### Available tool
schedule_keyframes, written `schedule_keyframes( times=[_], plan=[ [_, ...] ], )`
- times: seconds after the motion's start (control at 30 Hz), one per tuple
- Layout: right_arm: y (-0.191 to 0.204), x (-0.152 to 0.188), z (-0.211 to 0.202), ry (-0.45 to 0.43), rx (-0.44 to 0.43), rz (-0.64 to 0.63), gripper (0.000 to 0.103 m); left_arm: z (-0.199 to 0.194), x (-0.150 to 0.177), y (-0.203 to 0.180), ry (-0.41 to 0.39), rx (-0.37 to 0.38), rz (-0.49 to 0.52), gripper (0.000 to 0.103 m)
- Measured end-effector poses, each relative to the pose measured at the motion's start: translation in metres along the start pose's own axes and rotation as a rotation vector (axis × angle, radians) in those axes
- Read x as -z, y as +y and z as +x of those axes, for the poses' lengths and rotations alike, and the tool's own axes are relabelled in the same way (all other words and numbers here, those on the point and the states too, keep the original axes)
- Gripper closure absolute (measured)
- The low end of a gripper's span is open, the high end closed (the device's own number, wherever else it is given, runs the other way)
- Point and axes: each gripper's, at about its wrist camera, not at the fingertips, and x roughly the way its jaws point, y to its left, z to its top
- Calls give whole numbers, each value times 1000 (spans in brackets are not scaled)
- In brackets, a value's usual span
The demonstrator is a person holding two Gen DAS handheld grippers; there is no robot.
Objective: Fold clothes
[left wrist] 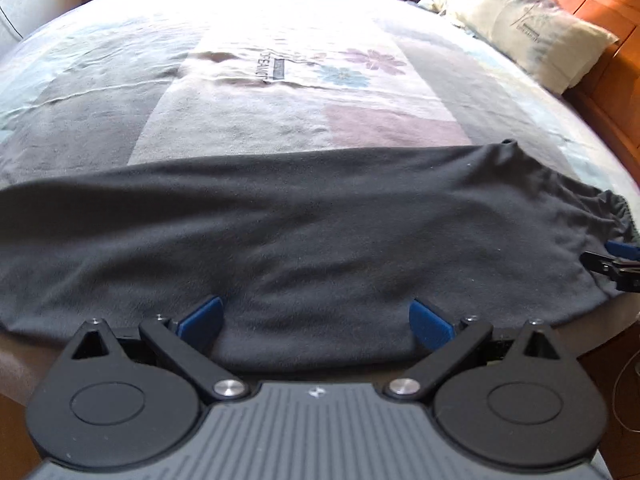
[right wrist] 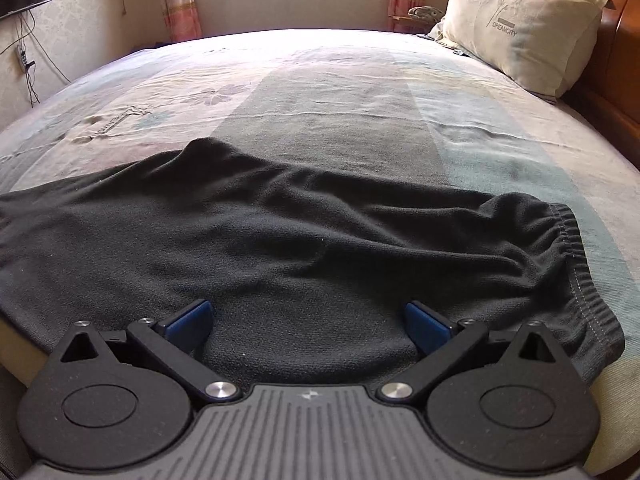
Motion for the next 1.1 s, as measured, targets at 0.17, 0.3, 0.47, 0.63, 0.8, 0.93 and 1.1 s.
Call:
schedule_keyframes(
  times=[0.17, 0.3, 0.47, 0.63, 0.8, 0.93, 1.1],
  plan=[
    [5, -9, 2, 45, 36, 15, 0, -21, -4, 18, -26, 21, 51, 4],
    [25, -22, -7, 42, 28, 13, 0, -13, -21, 48, -84, -53, 31, 4],
    [71, -35, -19, -40, -65, -73, 0, -6, -14, 85, -145, -12, -63, 4],
    [116, -34, 3, -2, -109, -202, 0, -24, 6, 89, -102, 23, -64, 3],
    [130, -28, 22, 63, -133, -209, 0, -36, -25, 93, -106, 41, -53, 4],
    [129, -28, 23, 65, -142, -209, 0, -17, -61, 103, -133, 209, -150, 3],
    [129, -28, 24, 64, -139, -208, 0, 15, -75, 147, -107, 316, -384, 4]
  ],
)
